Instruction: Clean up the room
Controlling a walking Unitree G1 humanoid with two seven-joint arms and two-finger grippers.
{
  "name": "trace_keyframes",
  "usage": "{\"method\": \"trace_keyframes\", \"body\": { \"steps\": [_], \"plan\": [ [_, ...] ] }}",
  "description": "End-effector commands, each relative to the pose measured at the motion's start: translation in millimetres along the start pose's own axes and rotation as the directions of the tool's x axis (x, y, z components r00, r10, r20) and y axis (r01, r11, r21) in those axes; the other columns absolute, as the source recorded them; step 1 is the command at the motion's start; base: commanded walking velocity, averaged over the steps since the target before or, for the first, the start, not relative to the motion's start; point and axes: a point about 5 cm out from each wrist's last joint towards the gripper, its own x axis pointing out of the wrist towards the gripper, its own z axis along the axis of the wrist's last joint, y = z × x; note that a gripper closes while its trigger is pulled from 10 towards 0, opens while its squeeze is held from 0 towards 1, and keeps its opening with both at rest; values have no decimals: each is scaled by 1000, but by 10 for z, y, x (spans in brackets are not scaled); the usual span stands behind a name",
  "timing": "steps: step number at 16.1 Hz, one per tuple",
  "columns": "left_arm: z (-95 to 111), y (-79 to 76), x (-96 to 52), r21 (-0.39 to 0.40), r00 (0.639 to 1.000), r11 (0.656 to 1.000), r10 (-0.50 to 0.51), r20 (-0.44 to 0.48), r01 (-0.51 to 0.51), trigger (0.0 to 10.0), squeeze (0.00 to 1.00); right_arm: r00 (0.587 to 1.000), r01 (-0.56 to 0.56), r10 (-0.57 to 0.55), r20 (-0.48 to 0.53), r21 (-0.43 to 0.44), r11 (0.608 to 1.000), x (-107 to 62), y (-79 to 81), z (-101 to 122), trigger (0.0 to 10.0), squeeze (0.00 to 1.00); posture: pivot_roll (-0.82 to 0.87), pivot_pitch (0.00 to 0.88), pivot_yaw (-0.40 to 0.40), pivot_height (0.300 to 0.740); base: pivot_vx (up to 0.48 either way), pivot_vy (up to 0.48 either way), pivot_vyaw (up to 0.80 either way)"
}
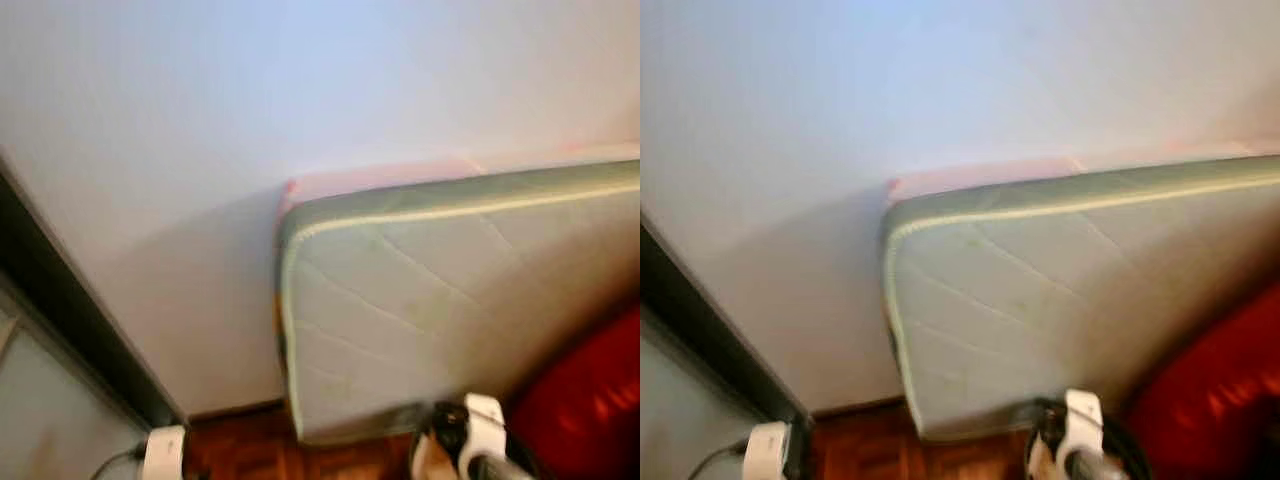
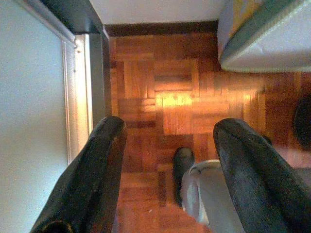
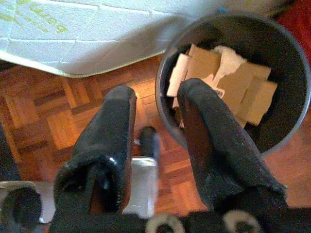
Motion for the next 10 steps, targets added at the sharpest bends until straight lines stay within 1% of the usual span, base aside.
{"method": "trace_keyframes", "body": {
  "steps": [1,10],
  "plan": [
    [34,-21,11,5,1000,1000,-3,1,3,10000,0,1000,15,-15,-11,1,1000,-10,-47,-17,10000,0,52,0,35,740,0,0,-788],
    [37,-19,11,6,1000,1000,2,2,-2,10000,0,1000,12,-12,-10,-2,1000,-9,-46,-13,10000,0,52,0,38,740,0,0,-788]
  ]
}}
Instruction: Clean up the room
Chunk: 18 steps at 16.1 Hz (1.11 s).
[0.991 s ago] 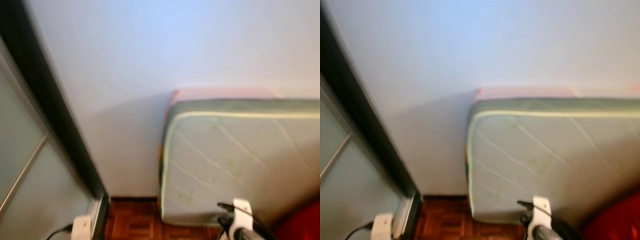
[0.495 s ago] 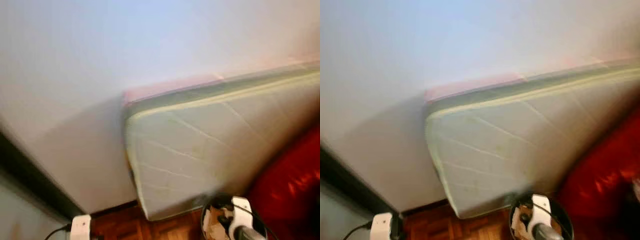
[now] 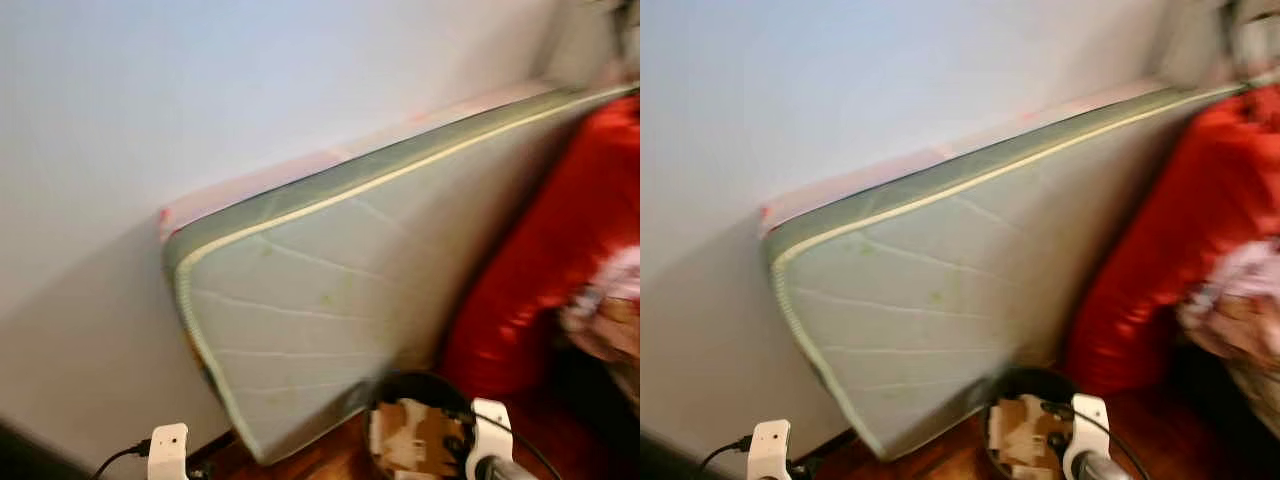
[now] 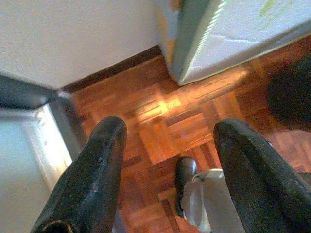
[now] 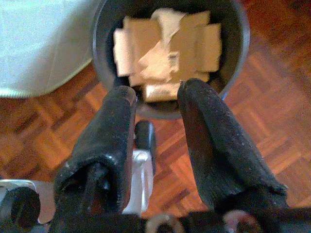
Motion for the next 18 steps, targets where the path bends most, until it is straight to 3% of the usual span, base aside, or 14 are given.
{"method": "trace_keyframes", "body": {
  "steps": [1,5,15,16,17,18],
  "plan": [
    [-63,41,-15,7,1000,1000,10,-25,-10,10000,0,1000,-8,8,-7,2,1000,5,37,-25,10000,0,52,0,38,740,0,0,-488],
    [-44,46,-13,63,1000,998,6,-23,-4,10000,0,1000,3,-3,8,26,1000,5,35,-20,10000,0,53,0,36,740,0,-204,0],
    [-49,41,-12,58,1000,998,5,-29,-3,10000,0,1000,3,-3,8,11,1000,5,29,-12,10000,0,49,7,32,740,0,-480,0],
    [-49,43,-12,58,1000,998,5,-29,-4,10000,0,1000,-3,2,15,24,1000,5,36,-10,10000,443,49,7,34,740,0,-480,0],
    [-49,43,-12,59,1000,998,5,-29,-4,10000,0,1000,-4,4,16,24,1000,5,38,-9,10000,443,49,7,34,740,0,-480,0],
    [-48,44,-13,60,1000,998,6,-29,-4,10000,0,1000,-6,6,17,25,1000,5,39,-9,10000,1000,49,6,34,740,0,-480,0]
  ]
}}
